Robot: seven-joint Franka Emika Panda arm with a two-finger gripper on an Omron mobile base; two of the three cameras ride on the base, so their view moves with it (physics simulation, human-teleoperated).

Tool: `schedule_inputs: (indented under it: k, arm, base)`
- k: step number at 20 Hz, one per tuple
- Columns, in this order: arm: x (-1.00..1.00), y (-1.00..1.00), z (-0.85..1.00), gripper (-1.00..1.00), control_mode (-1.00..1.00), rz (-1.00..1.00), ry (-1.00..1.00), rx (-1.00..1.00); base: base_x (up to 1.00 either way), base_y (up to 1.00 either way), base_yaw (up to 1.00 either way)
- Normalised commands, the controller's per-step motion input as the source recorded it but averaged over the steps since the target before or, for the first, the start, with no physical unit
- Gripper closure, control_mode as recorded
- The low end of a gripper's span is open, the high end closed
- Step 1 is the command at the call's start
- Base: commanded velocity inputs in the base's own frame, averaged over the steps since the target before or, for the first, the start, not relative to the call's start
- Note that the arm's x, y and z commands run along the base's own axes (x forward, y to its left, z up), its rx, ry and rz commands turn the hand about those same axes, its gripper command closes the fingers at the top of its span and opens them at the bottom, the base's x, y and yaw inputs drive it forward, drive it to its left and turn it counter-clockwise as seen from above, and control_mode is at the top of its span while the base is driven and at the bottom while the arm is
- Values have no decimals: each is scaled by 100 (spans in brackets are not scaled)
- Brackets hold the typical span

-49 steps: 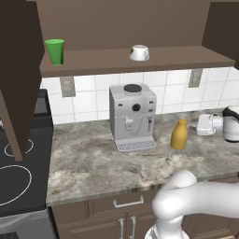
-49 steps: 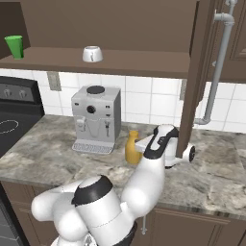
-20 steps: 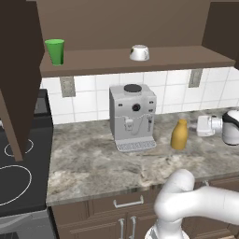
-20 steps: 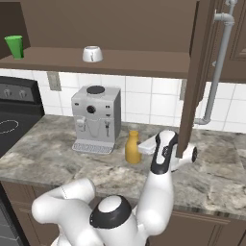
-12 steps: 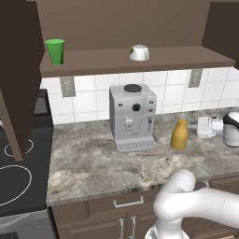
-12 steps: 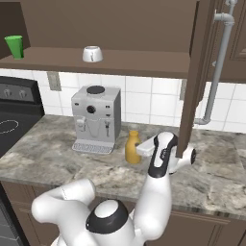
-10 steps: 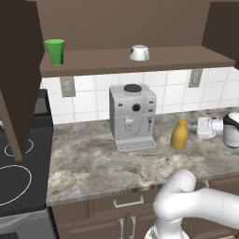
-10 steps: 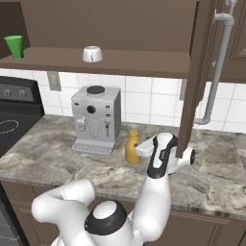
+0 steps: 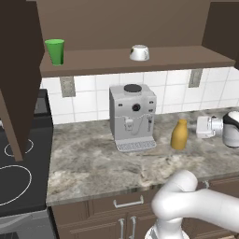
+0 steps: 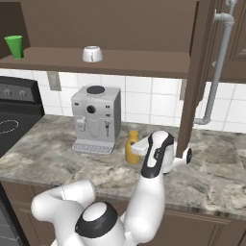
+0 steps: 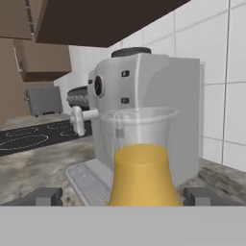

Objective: There is a tray on the dining counter. Grab the cup, mug, and pitcher and place them on the tray. The pitcher may be placed next to the tray if it cannot fit the tray.

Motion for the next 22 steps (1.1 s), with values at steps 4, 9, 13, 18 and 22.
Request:
schedule_inputs:
  k: [4,9,13,18,22]
  arm:
    - [-4,7,21,-100,-100,-2,0,0]
    - [2,5,11,-100,-100,-2,3,0]
    - [7,1,-1,-100,-100,-1,8,0]
    - [8,0,-11,-100,-100,0,11,0]
    - [7,0,-5,-100,-100,0,10,0]
  base:
    - [0,0,0]
    - [0,0,0]
    - [0,0,0]
    - [0,0,0]
    - [0,0,0]
